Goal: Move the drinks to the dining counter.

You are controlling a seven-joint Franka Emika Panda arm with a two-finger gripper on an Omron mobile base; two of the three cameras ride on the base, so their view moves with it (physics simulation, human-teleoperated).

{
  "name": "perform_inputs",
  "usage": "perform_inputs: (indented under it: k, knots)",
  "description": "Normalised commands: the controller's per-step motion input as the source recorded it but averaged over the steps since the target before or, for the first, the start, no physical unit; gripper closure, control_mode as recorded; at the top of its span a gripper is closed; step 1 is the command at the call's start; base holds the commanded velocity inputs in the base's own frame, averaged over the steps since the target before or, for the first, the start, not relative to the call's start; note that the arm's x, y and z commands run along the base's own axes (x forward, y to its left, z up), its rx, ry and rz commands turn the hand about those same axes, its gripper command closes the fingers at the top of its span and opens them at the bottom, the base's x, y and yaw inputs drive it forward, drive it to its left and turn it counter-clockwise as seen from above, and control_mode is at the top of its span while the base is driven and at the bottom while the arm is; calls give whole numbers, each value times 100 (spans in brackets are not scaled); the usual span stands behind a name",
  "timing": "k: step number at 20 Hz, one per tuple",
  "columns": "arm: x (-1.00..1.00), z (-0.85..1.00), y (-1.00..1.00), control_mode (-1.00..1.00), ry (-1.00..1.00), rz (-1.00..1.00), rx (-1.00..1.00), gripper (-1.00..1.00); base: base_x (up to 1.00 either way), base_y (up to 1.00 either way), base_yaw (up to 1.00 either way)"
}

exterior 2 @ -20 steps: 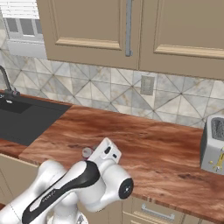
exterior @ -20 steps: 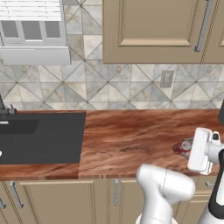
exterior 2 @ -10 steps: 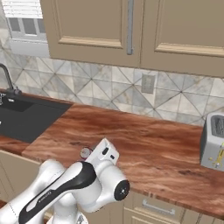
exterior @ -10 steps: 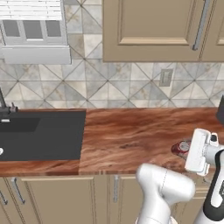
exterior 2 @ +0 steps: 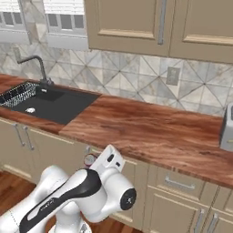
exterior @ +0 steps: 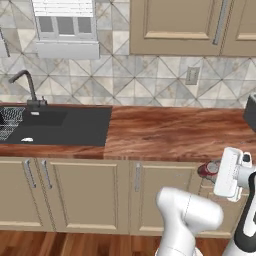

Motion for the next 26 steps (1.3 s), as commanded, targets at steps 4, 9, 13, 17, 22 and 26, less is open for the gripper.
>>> perform_inputs:
  k: [4, 9, 13, 17, 22, 26]
  knots:
    - [0, 0, 0, 100, 0, 0, 0, 100, -50, 28, 38]
    - [0, 0, 0, 100, 0, 0, 0, 100, -22, 30, 60]
    - [0, 0, 0, 100, 0, 0, 0, 100, 0, 20, 75]
    - [0, 0, 0, 100, 0, 0, 0, 100, 0, 22, 81]
    - [0, 0, 0, 100, 0, 0, 0, 100, 0, 30, 83]
    - [0, 0, 0, 100, 0, 0, 0, 100, 0, 35, 82]
